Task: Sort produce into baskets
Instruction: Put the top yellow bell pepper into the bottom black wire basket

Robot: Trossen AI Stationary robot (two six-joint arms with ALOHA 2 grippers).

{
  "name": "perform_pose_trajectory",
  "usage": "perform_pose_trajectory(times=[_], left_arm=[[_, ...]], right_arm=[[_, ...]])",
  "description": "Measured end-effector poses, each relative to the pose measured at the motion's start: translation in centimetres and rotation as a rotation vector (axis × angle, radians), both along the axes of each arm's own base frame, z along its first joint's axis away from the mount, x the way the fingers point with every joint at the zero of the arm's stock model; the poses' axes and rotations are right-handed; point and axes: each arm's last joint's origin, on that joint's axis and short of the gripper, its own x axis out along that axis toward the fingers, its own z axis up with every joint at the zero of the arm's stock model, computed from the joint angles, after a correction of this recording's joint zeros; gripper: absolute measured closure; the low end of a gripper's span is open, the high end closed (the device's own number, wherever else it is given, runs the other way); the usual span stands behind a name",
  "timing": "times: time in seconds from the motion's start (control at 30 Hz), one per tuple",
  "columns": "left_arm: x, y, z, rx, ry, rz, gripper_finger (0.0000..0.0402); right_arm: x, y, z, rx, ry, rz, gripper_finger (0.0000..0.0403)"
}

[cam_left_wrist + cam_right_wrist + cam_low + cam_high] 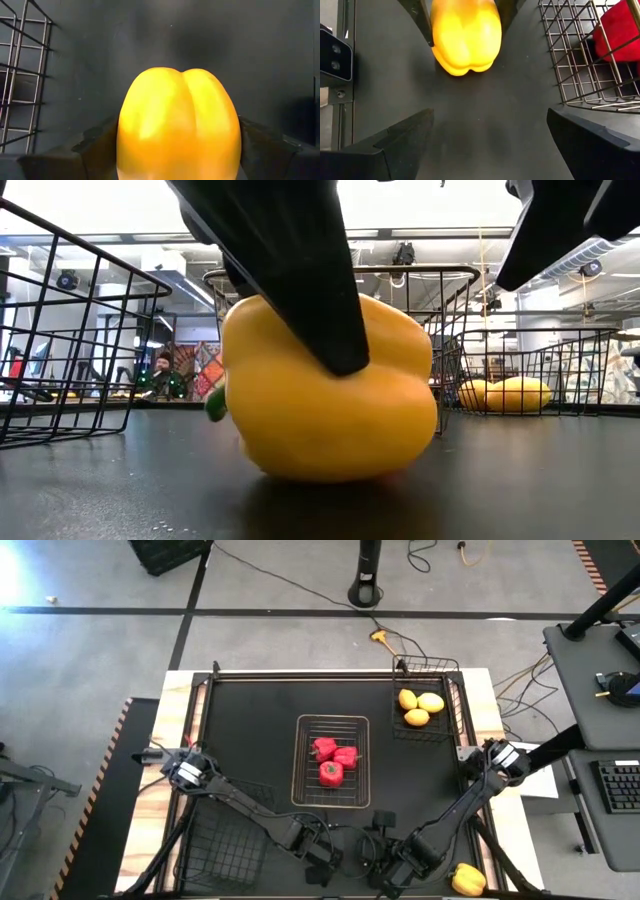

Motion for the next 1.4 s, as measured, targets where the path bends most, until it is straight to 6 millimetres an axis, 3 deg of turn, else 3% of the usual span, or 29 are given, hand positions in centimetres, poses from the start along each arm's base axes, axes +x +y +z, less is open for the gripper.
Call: perform_pose_trajectory(times=[0.2,0.43,0.67,0.87,1.1,1.3,1.4], left_arm=[[-0.9,0.7,1.7,0.095,0.089,-0.007,0.0091],[-1.5,0.7,8.8,0.167,0.083,0.004,0.0092],[-4.1,1.5,13.1,0.290,0.174,0.086,0.0093],[-6.5,1.4,16.9,0.238,0.042,0.160,0.0093],[-10.4,2.2,16.4,0.278,0.074,0.213,0.0093],[-16.4,4.0,13.6,0.295,0.185,0.304,0.0093],[-19.2,5.0,12.1,0.225,0.224,0.351,0.0093]], right_arm=[[-0.2,-0.3,0.8,-0.005,-0.001,0.009,0.0021],[0.4,-1.2,1.4,-0.046,-0.004,0.042,0.0021],[1.3,-2.2,1.9,-0.035,-0.023,0.012,0.0021],[2.4,-2.3,2.3,0.026,-0.100,-0.009,0.0021],[3.1,-2.5,2.6,0.057,-0.139,-0.023,0.0021],[2.9,-2.3,2.5,0.149,-0.111,-0.048,0.0021],[2.9,-2.3,2.5,0.158,-0.098,-0.046,0.0021]])
